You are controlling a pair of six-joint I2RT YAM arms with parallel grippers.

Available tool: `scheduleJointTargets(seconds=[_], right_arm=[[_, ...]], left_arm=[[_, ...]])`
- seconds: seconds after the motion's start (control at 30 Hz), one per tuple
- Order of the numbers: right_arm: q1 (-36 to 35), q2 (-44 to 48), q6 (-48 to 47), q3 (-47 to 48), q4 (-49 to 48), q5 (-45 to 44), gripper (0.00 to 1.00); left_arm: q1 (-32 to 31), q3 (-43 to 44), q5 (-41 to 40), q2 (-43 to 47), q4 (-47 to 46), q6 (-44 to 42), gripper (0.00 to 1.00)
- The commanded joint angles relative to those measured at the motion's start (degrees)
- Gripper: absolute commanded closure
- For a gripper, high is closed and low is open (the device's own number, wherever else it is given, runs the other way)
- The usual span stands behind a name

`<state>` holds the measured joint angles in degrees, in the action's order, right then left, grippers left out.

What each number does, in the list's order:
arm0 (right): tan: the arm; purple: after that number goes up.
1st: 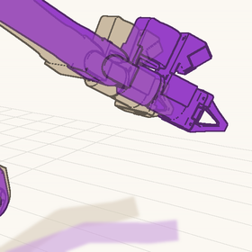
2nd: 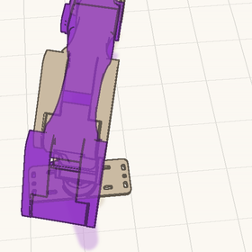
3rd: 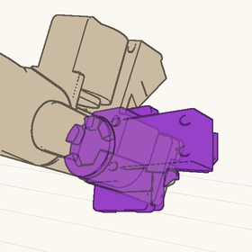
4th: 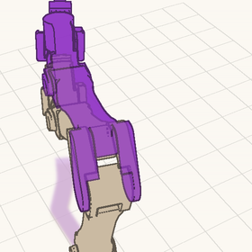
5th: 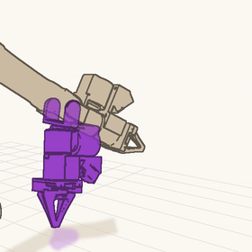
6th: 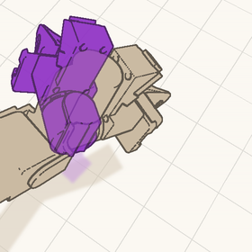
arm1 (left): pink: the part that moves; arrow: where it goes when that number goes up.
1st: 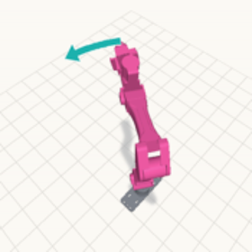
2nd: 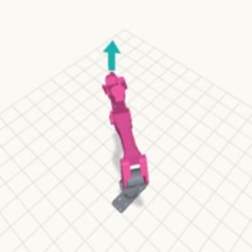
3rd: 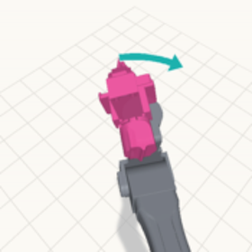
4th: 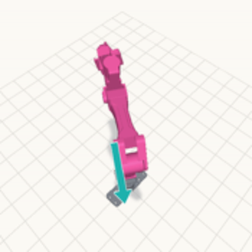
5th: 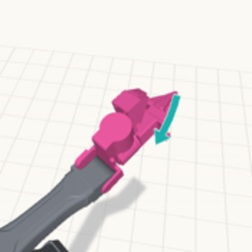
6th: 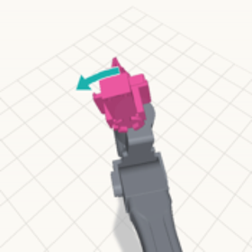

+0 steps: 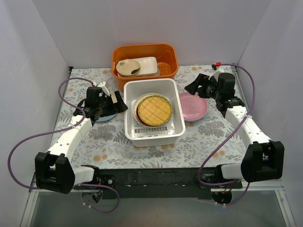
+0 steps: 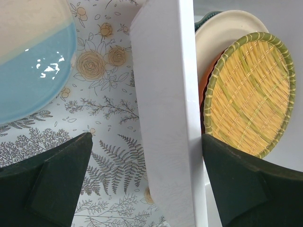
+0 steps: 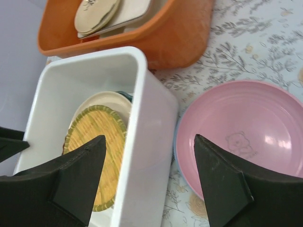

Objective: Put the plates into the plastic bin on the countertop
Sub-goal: Place the plate in the plastic bin, then pick up the plate at the center of the board.

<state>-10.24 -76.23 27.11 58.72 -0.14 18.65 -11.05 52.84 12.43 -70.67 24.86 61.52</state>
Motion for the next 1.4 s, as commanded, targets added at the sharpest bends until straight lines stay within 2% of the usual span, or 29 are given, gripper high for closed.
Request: scheduleJointTargets(seconds=[0.0, 0.63, 1.37], right_arm=[[4.5, 0.2, 0.1, -2.7, -3.5, 4.5, 0.18], [14.3, -2.6, 0.0, -9.8, -5.7, 7.1, 0.22], [18.1, -7.9, 0.5, -17.8, -11.0, 7.4, 0.31]], left_arm=[[0.3, -0.7, -2.1, 0.7, 1.2, -1.1, 0.02], [0.4, -0.7, -1.6, 0.1, 1.2, -1.0, 0.02], [0.3, -0.7, -1.3, 0.0, 1.1, -1.0, 0.02]])
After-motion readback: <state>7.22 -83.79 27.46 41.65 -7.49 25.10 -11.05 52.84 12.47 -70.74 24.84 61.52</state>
